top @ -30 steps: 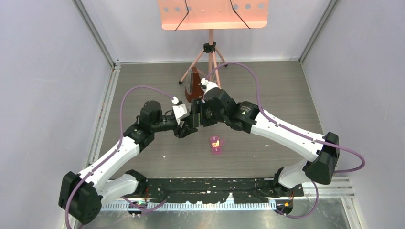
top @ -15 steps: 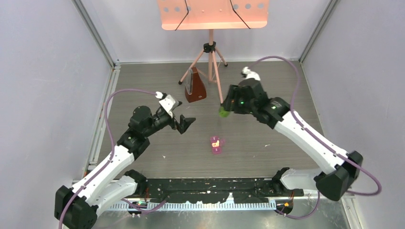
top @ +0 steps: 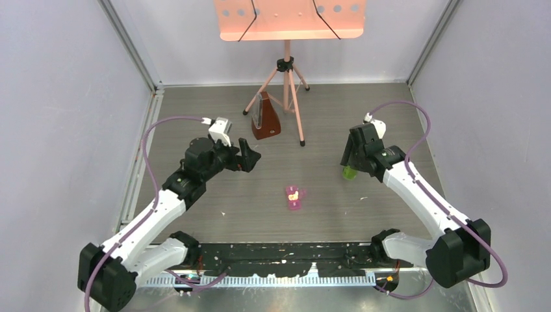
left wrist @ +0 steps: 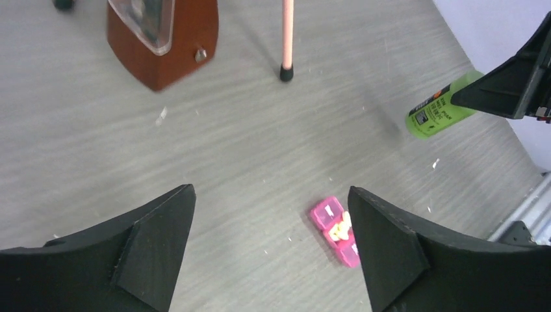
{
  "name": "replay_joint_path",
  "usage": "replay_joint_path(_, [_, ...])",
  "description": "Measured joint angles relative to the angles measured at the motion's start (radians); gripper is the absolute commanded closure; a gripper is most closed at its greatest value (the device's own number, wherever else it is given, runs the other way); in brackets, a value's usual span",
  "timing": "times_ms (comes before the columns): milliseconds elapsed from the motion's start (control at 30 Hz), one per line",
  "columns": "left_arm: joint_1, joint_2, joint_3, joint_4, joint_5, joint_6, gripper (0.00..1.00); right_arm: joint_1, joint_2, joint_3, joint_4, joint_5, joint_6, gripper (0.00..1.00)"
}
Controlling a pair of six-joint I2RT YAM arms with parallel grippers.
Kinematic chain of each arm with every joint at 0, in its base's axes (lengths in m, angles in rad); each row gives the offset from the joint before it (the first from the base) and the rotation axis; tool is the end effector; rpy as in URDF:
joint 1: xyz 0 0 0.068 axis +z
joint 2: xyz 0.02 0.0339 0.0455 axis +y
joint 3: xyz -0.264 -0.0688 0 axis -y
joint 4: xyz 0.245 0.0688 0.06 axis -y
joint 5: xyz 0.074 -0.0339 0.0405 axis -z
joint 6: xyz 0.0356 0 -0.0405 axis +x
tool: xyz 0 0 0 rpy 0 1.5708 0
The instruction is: Sort the pills into containers
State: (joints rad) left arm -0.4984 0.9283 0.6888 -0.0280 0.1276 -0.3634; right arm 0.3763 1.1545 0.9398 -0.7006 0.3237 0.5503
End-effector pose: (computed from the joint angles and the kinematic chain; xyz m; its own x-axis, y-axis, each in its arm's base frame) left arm 0.1906 -0.1089 0.2961 -0.4239 -0.1707 -0.8895 0.4614 0.8044 -0.3743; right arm 0.2191 0.0744 0.2760 -0.7163 0.2500 -0.6514 0.2423 0.9646 0.1038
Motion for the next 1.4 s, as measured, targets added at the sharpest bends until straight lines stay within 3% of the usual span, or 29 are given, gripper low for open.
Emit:
replay_joint_path(367, [0.008, 0.129, -0.138, -0.005, 0.111, -0.299, 0.2, -0.026, 0.041, -0.096, 0.093, 0.009, -0.007, 0.58])
replay_joint_path(433, [0.008, 0.138, -0.142, -0.004, 0.117, -0.322, 0.21, -0.027, 0.048, -0.109, 0.103, 0.01, -0.007, 0.51])
replay_joint_path(567, [0.008, 0.158, -0.142, 0.01, 0.126, -0.362, 0.22, -0.027, 0.052, -0.121, 0.122, 0.012, -0.006, 0.18])
replay_joint_path(700, [0.008, 0.201, -0.142, 0.011, 0.135, -0.389, 0.24, -0.027, 0.044, -0.121, 0.124, 0.013, -0.008, 0.09])
replay_joint_path(1067, [-0.004, 0.344, -0.142, 0.087, 0.218, -0.51, 0.39, -0.01, -0.134, -0.021, 0.031, -0.019, -0.096, 0.11])
replay_joint_path(1267, [-0.066, 0.45, -0.138, 0.154, 0.244, -0.567, 0.46, 0.17, -0.159, -0.004, 0.017, -0.055, -0.068, 0.26])
replay_joint_path(1400, [-0.099, 0.523, -0.118, 0.181, 0.251, -0.604, 0.47, 0.25, -0.106, -0.02, 0.051, -0.122, -0.016, 0.25])
